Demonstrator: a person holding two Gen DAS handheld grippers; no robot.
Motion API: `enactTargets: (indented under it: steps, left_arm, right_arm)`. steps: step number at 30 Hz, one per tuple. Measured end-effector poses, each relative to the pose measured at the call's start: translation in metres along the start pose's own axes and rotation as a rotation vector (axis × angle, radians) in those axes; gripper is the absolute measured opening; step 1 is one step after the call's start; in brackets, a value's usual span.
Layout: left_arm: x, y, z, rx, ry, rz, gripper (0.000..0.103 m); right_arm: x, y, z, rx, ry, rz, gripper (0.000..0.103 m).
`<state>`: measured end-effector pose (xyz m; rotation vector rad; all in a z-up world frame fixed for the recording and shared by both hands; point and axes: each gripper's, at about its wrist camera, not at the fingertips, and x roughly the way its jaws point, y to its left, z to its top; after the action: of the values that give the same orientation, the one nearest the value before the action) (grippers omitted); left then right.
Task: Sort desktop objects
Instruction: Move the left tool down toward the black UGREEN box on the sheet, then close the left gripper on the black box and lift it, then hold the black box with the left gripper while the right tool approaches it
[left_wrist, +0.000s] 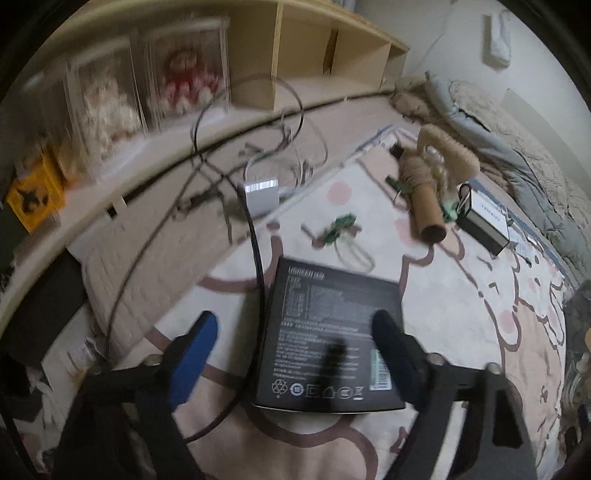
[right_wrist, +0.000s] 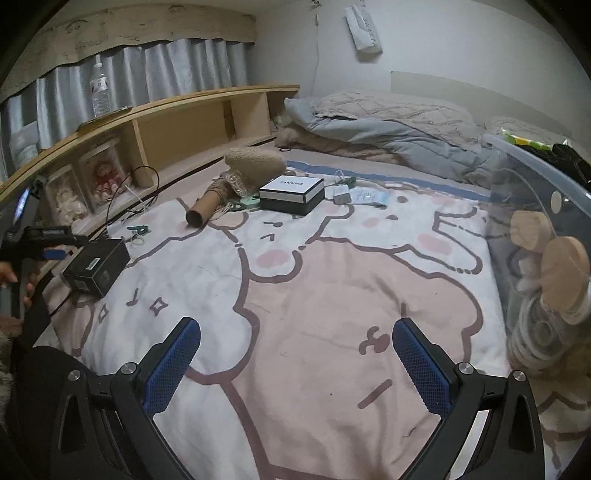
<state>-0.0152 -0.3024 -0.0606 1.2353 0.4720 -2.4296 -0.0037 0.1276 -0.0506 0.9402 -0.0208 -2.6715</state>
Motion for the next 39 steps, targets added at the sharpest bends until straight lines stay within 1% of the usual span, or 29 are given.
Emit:
enactTargets:
  steps: [1, 3, 4, 5, 7, 10, 13, 16, 18, 22, 24, 27, 28, 29, 31, 32, 33, 34, 37, 39]
  left_arm:
    - [0.006, 0.001, -0.001, -0.008, 0.022, -0.017, 0.075]
    - [0.015, 0.002, -0.003, -0.026, 0.051, -0.06, 0.067]
    - [0.017, 0.001, -0.003, -0.036, 0.058, -0.087, 0.066]
    - [0.018, -0.002, -0.004, -0.035, 0.06, -0.098, 0.066]
    - [0.017, -0.015, -0.004, 0.007, 0.06, -0.099, 0.066]
    - [0.02, -0.045, -0.009, 0.099, 0.084, -0.119, 0.066]
    - [0.024, -0.082, -0.015, 0.19, 0.108, -0.15, 0.066]
    - [0.029, -0.121, -0.024, 0.267, 0.131, -0.185, 0.066]
    - [0.029, -0.148, -0.03, 0.32, 0.132, -0.203, 0.066]
    - [0.029, -0.206, -0.047, 0.431, 0.166, -0.287, 0.066]
    - [0.029, -0.235, -0.06, 0.491, 0.174, -0.309, 0.066]
    - [0.023, -0.274, -0.08, 0.569, 0.153, -0.339, 0.066]
    - [0.02, -0.284, -0.085, 0.591, 0.131, -0.335, 0.066]
    - [0.016, -0.293, -0.09, 0.614, 0.101, -0.323, 0.068]
    - [0.008, -0.305, -0.098, 0.656, 0.042, -0.311, 0.068]
    - [0.006, -0.308, -0.102, 0.669, 0.035, -0.332, 0.068]
    - [0.005, -0.311, -0.106, 0.673, 0.045, -0.363, 0.068]
    - [0.005, -0.313, -0.11, 0.677, 0.048, -0.377, 0.068]
    - [0.002, -0.313, -0.117, 0.692, 0.004, -0.377, 0.068]
    - [0.001, -0.308, -0.117, 0.664, 0.012, -0.414, 0.068]
  right_arm:
    - [0.001, -0.002, 0.0, 0.007, 0.002, 0.003, 0.103]
    - [0.002, -0.007, -0.001, 0.029, 0.008, 0.015, 0.103]
    - [0.002, -0.01, -0.001, 0.042, 0.009, 0.021, 0.103]
    - [0.002, -0.012, -0.001, 0.054, 0.009, 0.026, 0.103]
    - [0.0, -0.017, -0.001, 0.088, 0.005, 0.037, 0.103]
    - [0.0, -0.025, 0.0, 0.141, 0.008, 0.049, 0.103]
    - [0.0, -0.033, 0.0, 0.182, 0.018, 0.037, 0.103]
    - [-0.003, -0.04, 0.0, 0.199, 0.01, 0.033, 0.103]
    - [-0.004, -0.044, 0.001, 0.208, 0.007, 0.017, 0.103]
    - [-0.005, -0.057, 0.002, 0.238, 0.0, 0.017, 0.103]
    - [-0.007, -0.065, 0.004, 0.261, -0.004, 0.033, 0.103]
    - [-0.008, -0.076, 0.005, 0.287, -0.005, 0.029, 0.103]
    - [-0.007, -0.079, 0.005, 0.291, -0.005, 0.019, 0.103]
    - [-0.006, -0.082, 0.005, 0.292, -0.003, 0.005, 0.103]
    - [-0.004, -0.086, 0.005, 0.291, 0.007, -0.021, 0.103]
    - [-0.002, -0.087, 0.004, 0.29, 0.012, -0.034, 0.103]
    - [0.0, -0.088, 0.004, 0.287, 0.018, -0.039, 0.103]
    - [0.002, -0.087, 0.003, 0.284, 0.026, -0.039, 0.103]
    - [0.007, -0.082, 0.004, 0.261, 0.036, -0.043, 0.103]
    - [0.009, -0.08, 0.004, 0.238, 0.04, -0.065, 0.103]
